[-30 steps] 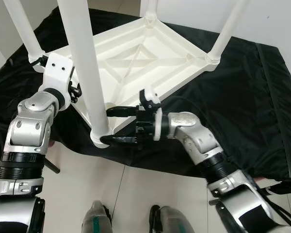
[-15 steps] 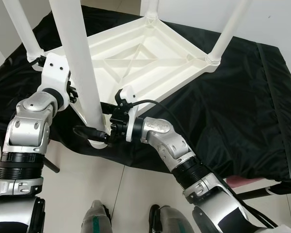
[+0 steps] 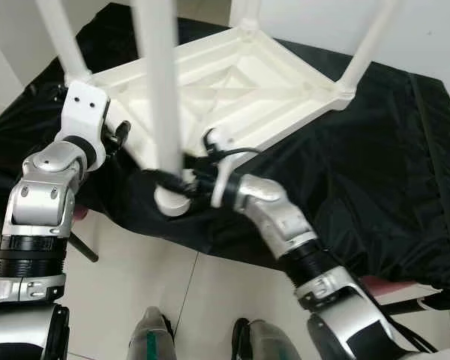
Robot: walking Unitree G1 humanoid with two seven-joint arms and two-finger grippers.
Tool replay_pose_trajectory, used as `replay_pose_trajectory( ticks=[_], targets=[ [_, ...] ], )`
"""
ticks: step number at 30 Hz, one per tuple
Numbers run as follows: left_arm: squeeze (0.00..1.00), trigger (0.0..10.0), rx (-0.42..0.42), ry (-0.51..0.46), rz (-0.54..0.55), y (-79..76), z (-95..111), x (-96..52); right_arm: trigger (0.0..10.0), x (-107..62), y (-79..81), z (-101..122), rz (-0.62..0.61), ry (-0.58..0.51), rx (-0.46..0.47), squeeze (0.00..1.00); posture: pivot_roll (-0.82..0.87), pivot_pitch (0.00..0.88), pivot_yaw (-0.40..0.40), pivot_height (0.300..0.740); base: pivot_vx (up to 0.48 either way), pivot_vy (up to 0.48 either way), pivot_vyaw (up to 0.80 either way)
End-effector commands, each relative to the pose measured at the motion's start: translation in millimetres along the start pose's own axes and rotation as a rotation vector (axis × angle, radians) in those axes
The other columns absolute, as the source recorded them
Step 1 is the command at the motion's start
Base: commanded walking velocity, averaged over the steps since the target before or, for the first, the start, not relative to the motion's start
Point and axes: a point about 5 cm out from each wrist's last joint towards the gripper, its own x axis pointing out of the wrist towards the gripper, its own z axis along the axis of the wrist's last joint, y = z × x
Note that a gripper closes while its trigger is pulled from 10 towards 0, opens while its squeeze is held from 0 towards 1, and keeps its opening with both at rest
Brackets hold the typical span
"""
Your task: Building children table
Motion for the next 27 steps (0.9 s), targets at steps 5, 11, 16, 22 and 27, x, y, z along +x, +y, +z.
replay_pose_trajectory(
  ticks=[5,11,16,22,27],
  targets=[
    [0.0,10.0,0.004,0.007,0.003,-1.4,-0.1,3.9,0.0,-54.5,-38.4,15.2,-0.202,-0.034,-0.042,0.0,0.02,0.104,-0.034,0.74,0.0,0.0,0.0],
    [0.0,10.0,0.011,0.005,-0.005,-1.9,1.3,5.0,0.0,-76.7,-43.6,18.0,-0.227,-0.01,-0.069,0.0,0.02,0.103,-0.026,0.74,0.0,0.0,0.0],
    [0.0,10.0,0.016,0.003,-0.01,-2.1,2.5,5.1,0.0,-96.5,-46.8,17.5,-0.253,0.026,-0.087,0.0,0.02,0.105,-0.022,0.74,0.0,0.0,0.0],
    [0.0,10.0,0.018,0.004,-0.012,-1.2,2.8,5.5,10.0,-115.3,-51.8,14.5,-0.33,0.071,-0.109,0.0,0.01,0.106,-0.011,0.74,0.0,0.0,0.0],
    [0.0,10.0,0.025,0.005,-0.022,-2.5,3.7,6.7,10.0,-119.4,-48.5,9.3,-0.41,0.038,-0.076,1.0,0.01,0.108,-0.005,0.74,0.0,0.0,0.0]
  ],
)
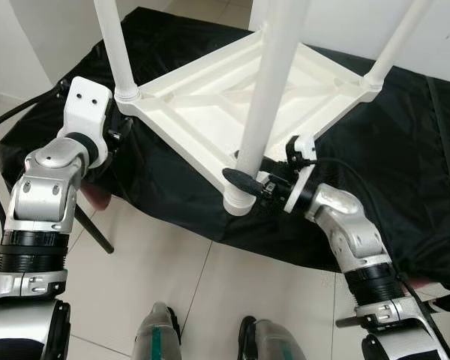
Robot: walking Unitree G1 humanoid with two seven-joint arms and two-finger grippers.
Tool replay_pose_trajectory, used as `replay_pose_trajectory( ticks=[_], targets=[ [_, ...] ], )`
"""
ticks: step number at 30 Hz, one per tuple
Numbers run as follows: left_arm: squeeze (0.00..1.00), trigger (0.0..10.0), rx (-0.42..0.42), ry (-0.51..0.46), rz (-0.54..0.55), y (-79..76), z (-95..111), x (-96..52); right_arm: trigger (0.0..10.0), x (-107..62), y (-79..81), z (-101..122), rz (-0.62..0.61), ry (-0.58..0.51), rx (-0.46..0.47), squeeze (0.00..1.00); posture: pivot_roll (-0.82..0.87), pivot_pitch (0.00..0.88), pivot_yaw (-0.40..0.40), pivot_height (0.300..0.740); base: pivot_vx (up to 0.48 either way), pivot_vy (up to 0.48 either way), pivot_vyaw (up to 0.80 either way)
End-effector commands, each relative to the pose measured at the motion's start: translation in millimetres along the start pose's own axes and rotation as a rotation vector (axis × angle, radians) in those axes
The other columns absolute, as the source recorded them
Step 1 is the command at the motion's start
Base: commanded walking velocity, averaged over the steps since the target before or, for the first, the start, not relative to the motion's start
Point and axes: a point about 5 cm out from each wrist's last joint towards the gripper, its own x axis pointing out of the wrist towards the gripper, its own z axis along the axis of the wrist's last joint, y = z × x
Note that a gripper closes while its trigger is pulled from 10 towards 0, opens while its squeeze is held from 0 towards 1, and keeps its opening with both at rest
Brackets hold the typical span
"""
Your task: Building children table
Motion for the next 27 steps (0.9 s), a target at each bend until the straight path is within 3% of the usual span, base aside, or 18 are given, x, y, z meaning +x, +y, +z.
replay_pose_trajectory(
  ticks=[1,8,9,16,19,27],
  targets=[
    [0.0,10.0,0.014,0.006,-0.01,-0.1,-0.3,1.5,10.0,-11.2,-13.5,3.8,-0.121,-0.017,0.01,1.0,0.01,0.107,-0.006,0.74,0.0,0.0,0.0],
    [0.0,10.0,0.018,0.005,-0.012,-0.4,-0.4,1.3,10.0,-13.8,-6.5,3.5,-0.099,-0.026,-0.009,0.97,0.01,0.109,-0.005,0.74,0.0,0.0,0.0],
    [0.0,10.0,0.018,0.006,-0.014,-0.9,-1.0,1.2,10.0,-16.3,-5.4,5.1,-0.088,-0.038,-0.019,0.0,0.01,0.107,-0.006,0.74,0.0,0.0,0.0],
    [0.0,10.0,0.018,0.009,-0.021,-2.4,-2.2,1.1,10.0,-21.5,-3.9,2.4,-0.061,-0.025,-0.006,0.0,0.01,0.105,-0.008,0.74,0.0,0.0,0.0],
    [0.0,10.0,0.017,0.008,-0.029,-4.2,-2.7,1.3,10.0,-35.4,9.0,-5.2,0.036,0.01,-0.021,0.0,0.0,0.102,-0.01,0.74,0.0,0.0,0.0],
    [0.0,10.0,0.016,0.007,-0.039,-6.3,-2.7,1.9,10.0,-57.6,14.3,-3.7,0.188,0.033,0.027,0.0,0.0,0.099,-0.003,0.74,0.0,0.0,0.0]
  ],
)
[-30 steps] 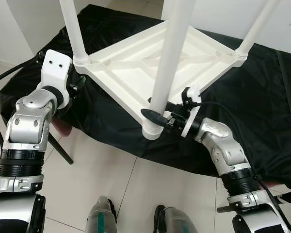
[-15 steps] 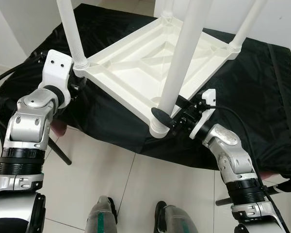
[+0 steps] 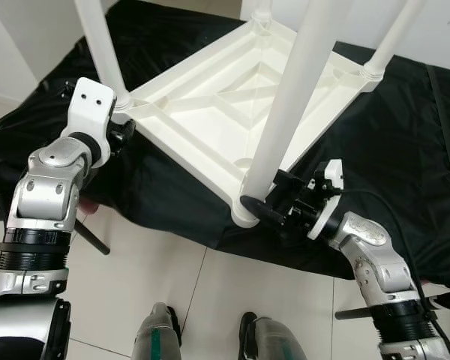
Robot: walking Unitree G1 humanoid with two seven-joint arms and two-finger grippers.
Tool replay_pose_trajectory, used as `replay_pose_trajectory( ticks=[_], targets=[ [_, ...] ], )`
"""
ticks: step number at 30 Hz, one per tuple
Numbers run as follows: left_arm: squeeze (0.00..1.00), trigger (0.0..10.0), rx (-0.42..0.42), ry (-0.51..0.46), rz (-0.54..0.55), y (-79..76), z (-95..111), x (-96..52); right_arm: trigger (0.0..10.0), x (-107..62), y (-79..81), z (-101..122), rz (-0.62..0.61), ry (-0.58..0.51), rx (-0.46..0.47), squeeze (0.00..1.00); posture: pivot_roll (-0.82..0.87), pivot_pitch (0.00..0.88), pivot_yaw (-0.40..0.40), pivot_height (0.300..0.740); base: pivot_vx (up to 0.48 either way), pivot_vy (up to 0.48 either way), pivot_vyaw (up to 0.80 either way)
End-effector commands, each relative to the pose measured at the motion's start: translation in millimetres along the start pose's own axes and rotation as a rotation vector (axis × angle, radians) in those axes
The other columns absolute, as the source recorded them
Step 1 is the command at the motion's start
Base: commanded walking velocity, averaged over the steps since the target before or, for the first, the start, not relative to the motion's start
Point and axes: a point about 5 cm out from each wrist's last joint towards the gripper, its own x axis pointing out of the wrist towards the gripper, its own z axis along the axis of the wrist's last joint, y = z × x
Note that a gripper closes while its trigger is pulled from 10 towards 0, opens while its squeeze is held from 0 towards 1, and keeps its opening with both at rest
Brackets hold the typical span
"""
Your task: Building children table
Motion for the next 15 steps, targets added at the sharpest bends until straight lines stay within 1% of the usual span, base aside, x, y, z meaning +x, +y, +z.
replay_pose_trajectory(
  ticks=[1,2,3,4,5,6,7,8,9,11,12,14,15],
  targets=[
    [0.0,10.0,0.004,0.005,-0.009,-0.6,-2.4,-0.1,10.0,-4.8,2.0,-0.3,0.016,-0.004,0.014,0.0,0.0,0.099,-0.003,0.74,0.0,0.0,0.0],
    [0.0,10.0,0.007,0.005,-0.011,0.0,-2.0,0.2,10.0,-16.1,-2.7,-2.8,0.03,0.042,0.021,0.0,0.0,0.102,0.005,0.74,0.0,0.0,0.0],
    [0.0,10.0,0.007,0.005,-0.011,0.0,-2.0,0.2,10.0,-16.1,-2.7,-2.8,0.03,0.042,0.021,0.0,0.0,0.102,0.005,0.74,0.0,0.0,0.0],
    [0.0,10.0,0.008,0.006,-0.012,0.3,-1.9,0.4,10.0,-20.1,-4.3,-3.4,0.037,0.058,0.032,0.0,0.0,0.102,0.005,0.74,0.0,0.0,0.0],
    [0.0,10.0,0.008,0.006,-0.012,0.3,-1.9,0.4,10.0,-20.1,-4.3,-3.4,0.037,0.058,0.032,0.0,0.0,0.102,0.005,0.74,0.0,0.0,0.0],
    [0.0,10.0,0.009,0.006,-0.014,0.4,-1.8,0.5,10.0,-25.9,-3.8,-1.7,0.063,0.062,0.053,0.0,0.0,0.105,0.011,0.74,0.0,0.0,0.0],
    [0.0,10.0,0.009,0.006,-0.014,0.4,-1.8,0.5,10.0,-25.9,-3.8,-1.7,0.063,0.062,0.053,0.0,0.0,0.105,0.011,0.74,0.0,0.0,0.0],
    [0.0,10.0,0.01,0.007,-0.019,-0.1,-1.8,1.4,10.0,-39.6,-5.2,1.8,0.089,0.086,0.059,0.0,-0.01,0.109,0.017,0.74,0.0,0.0,0.0],
    [0.0,10.0,0.01,0.007,-0.019,-0.1,-1.8,1.4,10.0,-39.6,-5.2,1.8,0.089,0.086,0.059,0.0,-0.01,0.109,0.017,0.74,0.0,0.0,0.0],
    [0.0,10.0,0.011,0.009,-0.025,-0.9,-2.0,2.3,10.0,-50.3,-8.6,3.4,0.087,0.119,0.044,0.0,-0.02,0.112,0.019,0.74,0.0,0.0,0.0],
    [0.0,10.0,0.011,0.009,-0.025,-0.9,-2.0,2.3,10.0,-50.3,-8.6,3.4,0.087,0.119,0.044,0.0,-0.02,0.112,0.019,0.74,0.0,0.0,0.0],
    [0.0,10.0,0.014,0.012,-0.03,-1.8,-2.8,3.4,10.0,-59.1,-13.4,7.6,0.073,0.126,0.047,0.0,-0.02,0.115,0.02,0.74,0.0,0.0,0.0],
    [0.0,10.0,0.014,0.012,-0.03,-1.8,-2.8,3.4,10.0,-59.1,-13.4,7.6,0.073,0.126,0.047,0.0,-0.02,0.115,0.02,0.74,0.0,0.0,0.0]
  ],
)
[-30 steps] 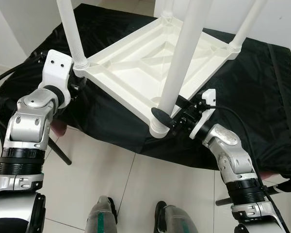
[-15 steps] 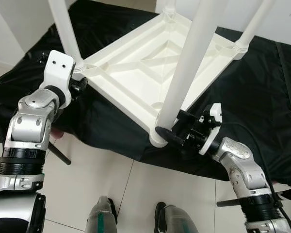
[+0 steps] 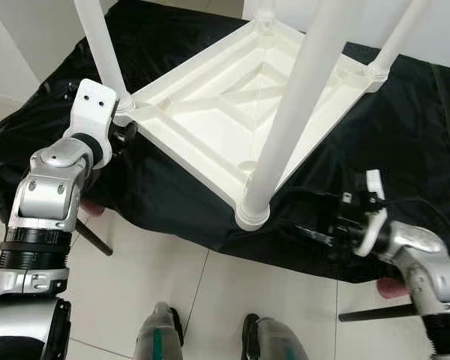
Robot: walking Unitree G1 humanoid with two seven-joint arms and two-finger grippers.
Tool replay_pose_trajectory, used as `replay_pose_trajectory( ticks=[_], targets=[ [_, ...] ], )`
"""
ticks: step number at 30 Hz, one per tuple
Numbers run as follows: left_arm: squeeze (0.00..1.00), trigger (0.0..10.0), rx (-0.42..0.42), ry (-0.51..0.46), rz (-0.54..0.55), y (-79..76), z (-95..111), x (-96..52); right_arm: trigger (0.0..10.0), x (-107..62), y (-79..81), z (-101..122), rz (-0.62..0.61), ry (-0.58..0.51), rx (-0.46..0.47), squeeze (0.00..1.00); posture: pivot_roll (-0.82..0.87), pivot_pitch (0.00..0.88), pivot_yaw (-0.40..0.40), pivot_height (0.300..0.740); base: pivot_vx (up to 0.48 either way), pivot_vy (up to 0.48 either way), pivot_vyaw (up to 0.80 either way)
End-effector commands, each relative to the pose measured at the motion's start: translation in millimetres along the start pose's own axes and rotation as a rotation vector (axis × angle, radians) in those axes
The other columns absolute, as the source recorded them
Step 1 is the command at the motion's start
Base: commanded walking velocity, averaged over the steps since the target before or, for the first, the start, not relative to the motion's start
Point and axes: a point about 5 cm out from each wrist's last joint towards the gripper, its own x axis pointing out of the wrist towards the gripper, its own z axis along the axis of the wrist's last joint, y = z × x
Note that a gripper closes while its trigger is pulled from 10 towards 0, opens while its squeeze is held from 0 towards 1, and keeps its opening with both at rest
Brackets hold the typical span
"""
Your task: Building children table
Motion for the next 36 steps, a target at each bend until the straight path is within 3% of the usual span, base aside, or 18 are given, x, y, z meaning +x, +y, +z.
replay_pose_trajectory(
  ticks=[1,7,12,13,16,27,29,34,36],
  targets=[
    [0.0,10.0,0.012,0.007,-0.018,-2.1,-0.8,2.3,10.0,-6.5,-2.4,1.3,-0.015,-0.002,0.006,0.0,-0.02,0.115,0.021,0.74,0.0,0.0,0.0],
    [0.0,10.0,0.03,0.018,-0.039,-4.3,-3.6,3.2,10.0,-24.0,-17.4,3.8,-0.168,0.004,-0.023,0.0,-0.02,0.116,0.017,0.74,0.0,0.0,0.0],
    [0.0,10.0,0.043,0.026,-0.051,-5.4,-6.3,4.4,10.0,-26.1,-20.6,1.1,-0.242,0.004,-0.041,0.0,-0.02,0.118,0.016,0.74,0.0,0.0,0.0],
    [0.0,10.0,0.067,0.044,-0.074,-8.5,-11.9,8.4,10.0,-18.1,-30.1,-3.5,-0.4,-0.021,-0.05,0.0,-0.02,0.119,0.009,0.74,0.0,0.0,0.0],
    [0.0,10.0,0.081,0.06,-0.094,-11.5,-17.0,11.8,10.0,-4.7,-31.4,-7.9,-0.492,-0.05,-0.031,0.0,-0.02,0.12,0.009,0.74,0.0,0.0,0.0],
    [0.0,10.0,0.082,0.126,-0.175,-17.1,-35.4,20.6,10.0,36.0,-34.7,-18.6,-0.661,-0.118,0.042,0.0,-0.01,0.12,-0.007,0.74,0.0,0.0,0.0],
    [0.0,10.0,0.11,0.131,-0.191,-15.4,-34.5,24.7,10.0,46.4,-34.3,-18.0,-0.682,-0.135,0.053,0.0,0.0,0.123,-0.01,0.74,0.0,0.0,0.0],
    [0.0,10.0,0.136,0.131,-0.204,-14.3,-31.3,30.7,10.0,54.7,-36.3,-18.4,-0.732,-0.143,0.086,0.0,0.0,0.126,-0.011,0.74,0.0,0.0,0.0],
    [0.0,10.0,0.146,0.132,-0.212,-15.6,-28.3,37.4,10.0,58.8,-40.1,-18.6,-0.817,-0.142,0.103,0.0,0.0,0.129,-0.012,0.74,0.0,0.0,0.0]
  ],
)
